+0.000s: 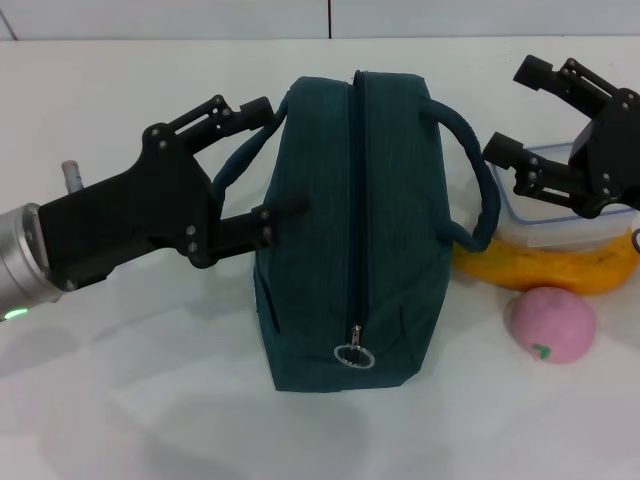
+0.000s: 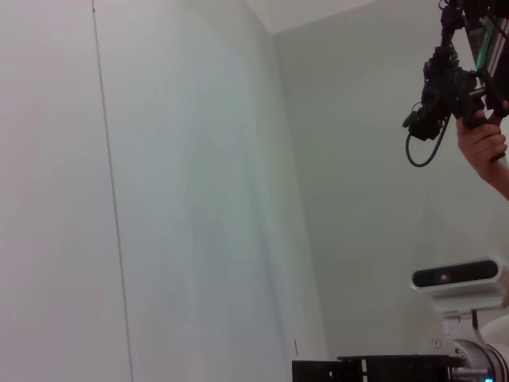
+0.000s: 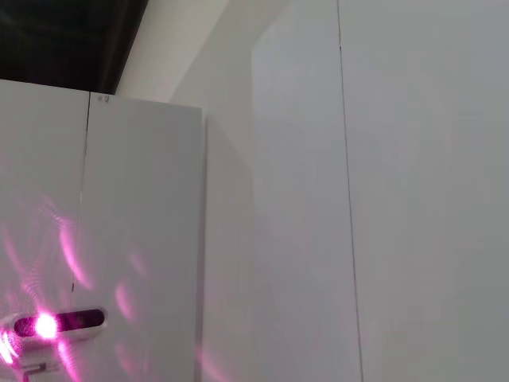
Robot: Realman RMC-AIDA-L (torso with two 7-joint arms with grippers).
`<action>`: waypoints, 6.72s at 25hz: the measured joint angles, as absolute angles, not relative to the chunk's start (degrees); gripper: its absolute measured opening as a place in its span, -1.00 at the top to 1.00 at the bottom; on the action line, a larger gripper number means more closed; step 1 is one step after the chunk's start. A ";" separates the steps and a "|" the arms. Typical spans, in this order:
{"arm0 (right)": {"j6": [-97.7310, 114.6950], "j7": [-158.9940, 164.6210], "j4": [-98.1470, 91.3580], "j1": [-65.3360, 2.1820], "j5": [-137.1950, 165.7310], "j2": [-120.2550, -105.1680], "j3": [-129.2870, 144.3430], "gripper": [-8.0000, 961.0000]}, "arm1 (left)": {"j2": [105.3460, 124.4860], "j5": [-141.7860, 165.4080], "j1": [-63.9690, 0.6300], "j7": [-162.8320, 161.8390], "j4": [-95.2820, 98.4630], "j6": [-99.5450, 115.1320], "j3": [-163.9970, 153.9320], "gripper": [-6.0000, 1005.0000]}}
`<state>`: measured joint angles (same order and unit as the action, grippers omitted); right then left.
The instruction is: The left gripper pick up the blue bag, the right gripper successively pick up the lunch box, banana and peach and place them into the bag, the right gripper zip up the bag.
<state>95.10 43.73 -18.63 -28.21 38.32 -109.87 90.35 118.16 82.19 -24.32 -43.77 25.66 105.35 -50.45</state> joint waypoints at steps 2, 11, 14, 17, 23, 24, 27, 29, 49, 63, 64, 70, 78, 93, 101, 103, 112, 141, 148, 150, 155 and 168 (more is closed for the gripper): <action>95.03 43.72 -18.63 -28.21 38.32 -109.86 90.35 -0.82 | 118.16 82.14 -24.31 -43.65 25.66 105.34 -50.45 -0.62; 94.73 43.76 -18.63 -28.21 38.30 -109.86 90.35 -0.82 | 118.12 81.63 -24.11 -42.98 25.66 105.34 -50.44 -0.62; 94.67 43.79 -18.63 -28.21 38.06 -109.86 90.35 -0.82 | 118.13 81.11 -24.12 -43.03 25.66 105.35 -50.45 -0.62; 94.65 43.86 -18.64 -28.21 37.91 -109.86 90.32 -0.82 | 117.93 80.23 -24.08 -44.75 26.42 105.40 -50.45 -0.62; 94.29 43.86 -18.63 -28.05 37.87 -110.01 90.26 -0.82 | 117.00 82.08 -23.28 -60.74 37.27 105.17 -50.56 -0.62; 94.29 43.86 -18.64 -28.05 37.87 -110.08 90.26 -0.82 | 116.76 82.84 -23.27 -64.43 39.87 105.16 -50.50 -0.62; 94.29 43.62 -18.64 -28.04 37.87 -110.47 90.26 -0.82 | 116.17 86.32 -23.49 -75.92 45.59 105.09 -50.51 -0.62; 94.29 43.37 -18.63 -28.04 37.89 -110.75 90.26 -0.82 | 116.05 88.81 -24.08 -83.06 47.73 104.64 -50.47 -0.62; 94.33 42.48 -18.44 -26.90 38.29 -112.01 90.26 -0.82 | 117.86 97.79 -27.24 -97.74 48.78 93.13 -50.71 -0.62; 92.29 42.12 -18.59 -27.42 37.90 -112.35 90.26 -0.82 | 118.43 100.61 -27.59 -98.98 49.19 87.88 -50.90 -0.61; 92.29 42.12 -18.59 -27.42 37.90 -112.35 90.26 -0.82 | 118.43 101.02 -27.71 -99.15 49.15 87.25 -50.91 -0.61; 92.07 41.52 -18.52 -27.42 38.11 -112.99 89.04 -0.82 | 118.92 102.81 -27.84 -96.22 48.93 86.10 -50.91 -0.59; 92.02 41.02 -18.07 -26.75 37.94 -113.71 88.84 -0.82 | 119.24 102.95 -27.83 -94.23 48.12 85.52 -50.85 -0.21; 92.92 44.34 -9.42 -22.03 27.57 -116.23 86.75 -0.82 | 119.48 98.55 -30.60 -86.95 42.73 82.20 -50.98 0.52; 92.92 60.78 -2.16 -17.92 12.25 -116.20 86.49 -0.82 | 119.47 98.73 -32.18 -85.85 40.93 82.06 -51.06 0.69; 92.80 63.17 -0.63 -17.55 10.19 -116.19 86.49 -0.82 | 119.45 98.74 -32.33 -85.63 40.69 82.06 -51.07 0.74; 86.04 69.22 2.13 -17.10 5.32 -116.19 86.29 -0.82 | 119.49 98.50 -32.44 -84.94 40.63 82.00 -51.07 0.83; 69.08 82.39 -4.70 -21.28 9.09 -116.19 94.16 -0.77 | 119.62 98.46 -31.74 -84.38 40.60 82.28 -51.85 0.83; 69.04 86.62 -5.37 -22.15 9.09 -116.19 95.42 -0.75 | 119.62 98.48 -31.58 -84.37 40.56 82.49 -51.86 0.83; 69.07 87.79 -5.37 -22.29 9.10 -116.19 95.44 -0.75 | 119.62 98.53 -31.55 -84.37 40.55 82.51 -51.86 0.83; 68.99 89.71 -5.37 -22.83 8.78 -116.19 95.41 -0.74 | 119.62 98.61 -31.19 -83.88 40.52 82.47 -51.86 0.83; 66.13 93.17 -5.36 -24.48 8.17 -116.18 94.83 -0.71 | 119.53 98.35 -30.74 -82.73 40.43 82.37 -51.86 0.84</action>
